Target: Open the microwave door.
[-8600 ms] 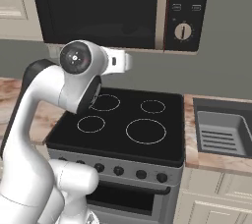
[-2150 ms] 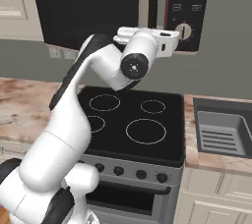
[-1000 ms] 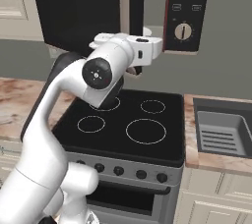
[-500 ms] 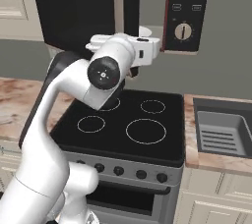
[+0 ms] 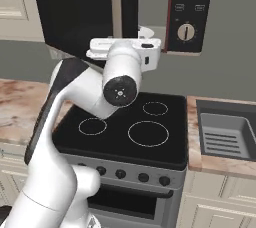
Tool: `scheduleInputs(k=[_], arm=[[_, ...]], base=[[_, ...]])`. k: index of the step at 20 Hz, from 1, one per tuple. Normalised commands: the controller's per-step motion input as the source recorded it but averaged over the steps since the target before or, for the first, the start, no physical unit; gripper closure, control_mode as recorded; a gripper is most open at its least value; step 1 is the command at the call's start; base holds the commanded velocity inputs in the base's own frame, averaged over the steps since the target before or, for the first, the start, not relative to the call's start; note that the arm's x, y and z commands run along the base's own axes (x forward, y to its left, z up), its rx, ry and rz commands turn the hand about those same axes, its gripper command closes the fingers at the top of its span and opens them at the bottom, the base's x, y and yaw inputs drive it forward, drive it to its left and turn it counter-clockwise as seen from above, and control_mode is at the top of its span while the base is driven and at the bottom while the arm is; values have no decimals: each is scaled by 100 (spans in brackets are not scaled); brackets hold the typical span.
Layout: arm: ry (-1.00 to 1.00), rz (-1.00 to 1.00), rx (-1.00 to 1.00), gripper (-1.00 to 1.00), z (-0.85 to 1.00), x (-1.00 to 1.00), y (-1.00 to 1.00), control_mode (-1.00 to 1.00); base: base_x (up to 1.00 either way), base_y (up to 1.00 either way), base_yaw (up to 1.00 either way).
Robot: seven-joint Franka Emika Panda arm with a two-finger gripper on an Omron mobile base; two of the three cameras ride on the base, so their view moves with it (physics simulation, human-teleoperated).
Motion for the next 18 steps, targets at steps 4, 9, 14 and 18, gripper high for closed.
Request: scheduleInputs(k=[4,9,14,18], arm=[[-17,30,18,-100,32,-91,-100,-100],[-10,29,17,-100,40,-98,-100,-100],[-18,18,10,-100,39,-99,-100,-100],[-29,8,0,-100,23,-66,-82,-100]], base=[[0,0,0],[0,0,0],[0,0,0],[0,0,0]])
